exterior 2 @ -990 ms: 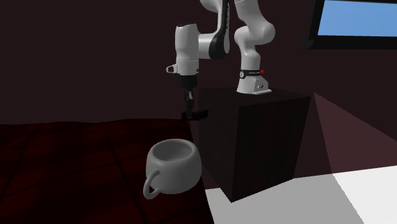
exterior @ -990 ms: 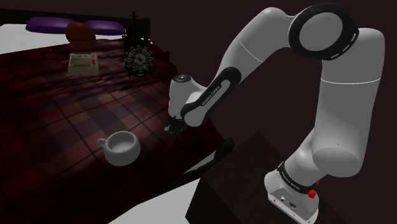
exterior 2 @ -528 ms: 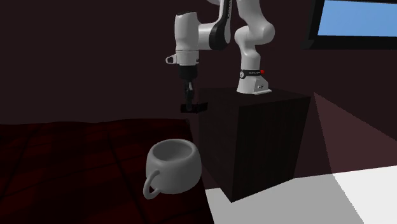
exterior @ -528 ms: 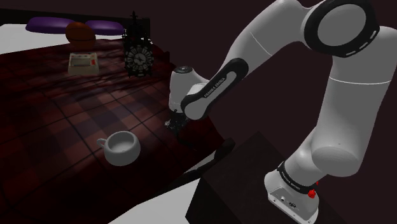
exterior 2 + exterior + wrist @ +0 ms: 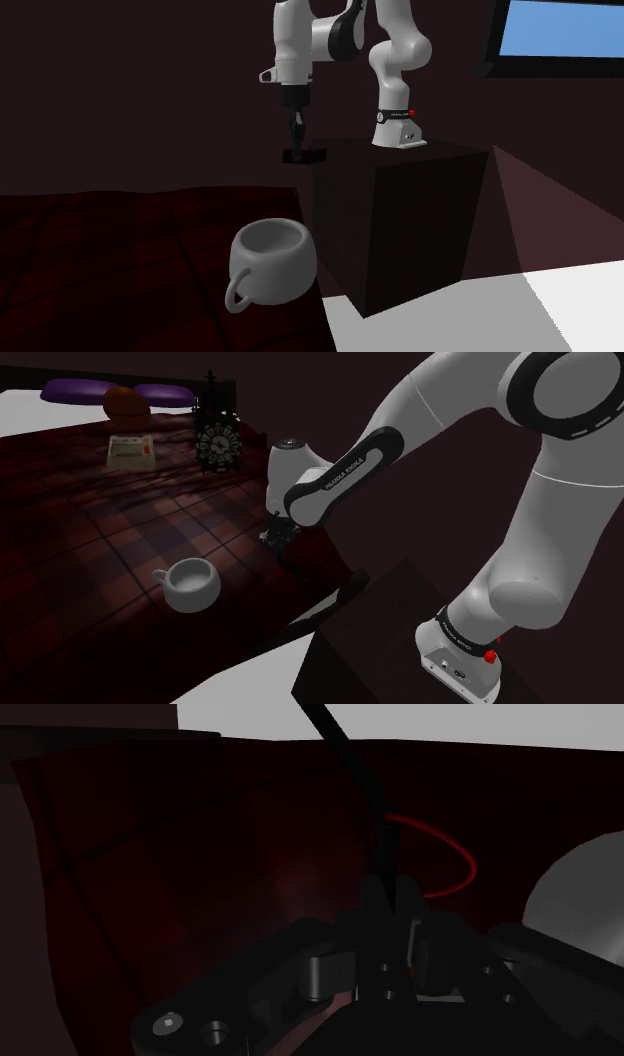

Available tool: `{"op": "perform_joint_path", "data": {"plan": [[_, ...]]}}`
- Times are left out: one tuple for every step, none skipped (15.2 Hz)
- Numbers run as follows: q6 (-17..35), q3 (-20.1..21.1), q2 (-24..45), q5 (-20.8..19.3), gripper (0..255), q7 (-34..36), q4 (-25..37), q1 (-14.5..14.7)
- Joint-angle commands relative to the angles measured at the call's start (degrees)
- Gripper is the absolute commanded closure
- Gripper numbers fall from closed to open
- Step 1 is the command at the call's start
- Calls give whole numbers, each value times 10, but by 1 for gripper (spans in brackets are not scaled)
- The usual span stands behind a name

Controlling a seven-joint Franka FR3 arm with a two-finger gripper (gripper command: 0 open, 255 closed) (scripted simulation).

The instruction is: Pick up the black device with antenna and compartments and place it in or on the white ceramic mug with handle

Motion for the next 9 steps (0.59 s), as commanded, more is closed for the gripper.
{"op": "perform_joint_path", "data": {"plan": [[-12,1,12,-3,255,9,23,8],[-21,0,28,-8,255,19,47,16],[-31,0,44,-13,255,28,72,25],[-40,-1,61,-18,255,37,98,34],[-50,-2,78,-22,255,45,124,42],[-61,-3,95,-25,255,52,151,51],[-72,-4,112,-28,255,59,178,60],[-83,-5,130,-31,255,65,207,69],[-95,-7,148,-34,255,71,236,78]]}}
